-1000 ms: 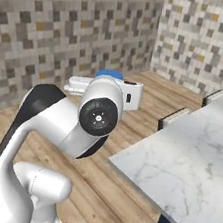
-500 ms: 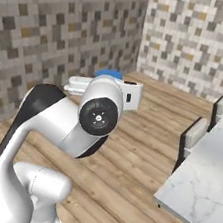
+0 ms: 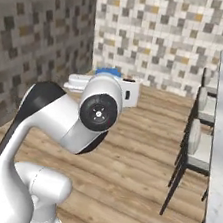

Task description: The dining table condiment station is running low on mayonnaise. Refill the condiment station by opening the cabinet and taking the mayonnaise from the cabinet and placing it on the dining table.

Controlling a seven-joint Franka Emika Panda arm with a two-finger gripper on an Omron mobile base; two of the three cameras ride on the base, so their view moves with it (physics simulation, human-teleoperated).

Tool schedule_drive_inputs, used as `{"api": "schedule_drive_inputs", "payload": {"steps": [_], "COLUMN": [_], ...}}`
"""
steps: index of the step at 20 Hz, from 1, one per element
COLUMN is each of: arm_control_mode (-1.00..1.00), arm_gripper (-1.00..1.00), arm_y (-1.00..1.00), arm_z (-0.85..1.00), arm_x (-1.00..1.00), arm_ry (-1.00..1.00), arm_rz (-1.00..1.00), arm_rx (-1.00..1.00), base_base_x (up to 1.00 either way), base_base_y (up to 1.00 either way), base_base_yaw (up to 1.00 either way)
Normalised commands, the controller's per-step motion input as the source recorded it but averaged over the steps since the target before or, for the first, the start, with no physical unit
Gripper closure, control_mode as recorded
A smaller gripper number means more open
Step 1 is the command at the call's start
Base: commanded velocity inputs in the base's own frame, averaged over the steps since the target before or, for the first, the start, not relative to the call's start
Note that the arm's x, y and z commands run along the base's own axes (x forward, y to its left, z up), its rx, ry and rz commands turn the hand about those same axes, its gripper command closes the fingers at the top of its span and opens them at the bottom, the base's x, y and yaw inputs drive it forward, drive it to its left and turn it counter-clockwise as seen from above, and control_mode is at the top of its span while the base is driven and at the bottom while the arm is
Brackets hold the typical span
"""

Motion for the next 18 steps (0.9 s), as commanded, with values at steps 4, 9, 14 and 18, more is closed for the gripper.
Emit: {"api": "schedule_drive_inputs", "payload": {"steps": [4,9,14,18], "arm_control_mode": [1.00,1.00,1.00,1.00], "arm_gripper": [1.00,1.00,1.00,1.00], "arm_y": [0.00,0.00,0.00,0.00], "arm_z": [0.00,0.00,0.00,0.00], "arm_x": [0.00,0.00,0.00,0.00], "arm_ry": [0.00,0.00,0.00,0.00], "arm_rz": [0.00,0.00,0.00,0.00], "arm_rx": [0.00,0.00,0.00,0.00], "base_base_x": [1.00,1.00,1.00,1.00], "base_base_y": [0.92,0.99,1.00,1.00], "base_base_yaw": [-0.59,-0.55,-0.52,-0.53]}}
